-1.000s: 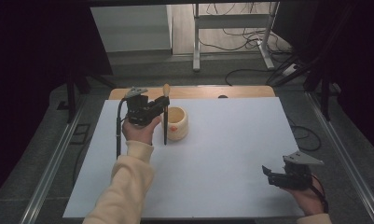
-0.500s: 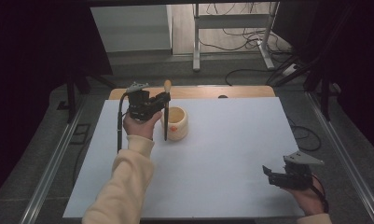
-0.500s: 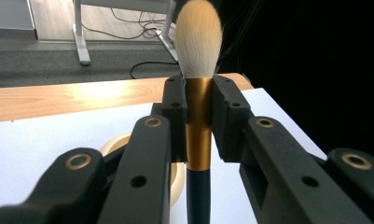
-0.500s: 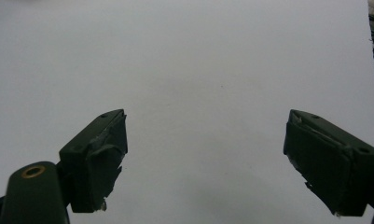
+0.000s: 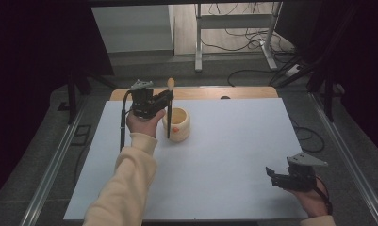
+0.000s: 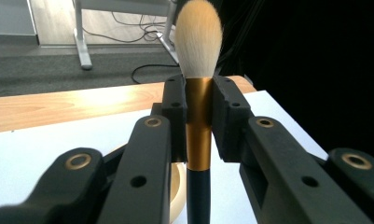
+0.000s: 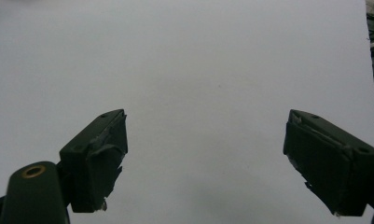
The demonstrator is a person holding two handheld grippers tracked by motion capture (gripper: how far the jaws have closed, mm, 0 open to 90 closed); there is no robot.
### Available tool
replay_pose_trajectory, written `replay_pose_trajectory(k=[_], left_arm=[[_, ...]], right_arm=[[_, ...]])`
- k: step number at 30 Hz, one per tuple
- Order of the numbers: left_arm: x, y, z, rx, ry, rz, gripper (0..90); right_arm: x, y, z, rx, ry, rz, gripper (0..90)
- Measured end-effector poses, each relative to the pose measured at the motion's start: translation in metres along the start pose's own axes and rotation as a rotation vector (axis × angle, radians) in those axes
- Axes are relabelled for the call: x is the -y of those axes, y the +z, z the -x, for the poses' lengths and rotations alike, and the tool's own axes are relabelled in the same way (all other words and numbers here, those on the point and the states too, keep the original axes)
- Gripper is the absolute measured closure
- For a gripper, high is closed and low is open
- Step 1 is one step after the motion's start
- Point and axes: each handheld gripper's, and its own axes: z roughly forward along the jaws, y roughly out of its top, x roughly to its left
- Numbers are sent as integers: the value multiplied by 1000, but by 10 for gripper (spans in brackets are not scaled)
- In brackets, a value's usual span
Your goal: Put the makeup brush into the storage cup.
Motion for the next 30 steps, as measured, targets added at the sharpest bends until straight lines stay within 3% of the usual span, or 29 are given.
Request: replay_pose_trajectory(k=[30], left_arm=[[-11,26,-9,-1,7,11,774]], right_arm=[[1,3,-1,-5,-15,-13,139]])
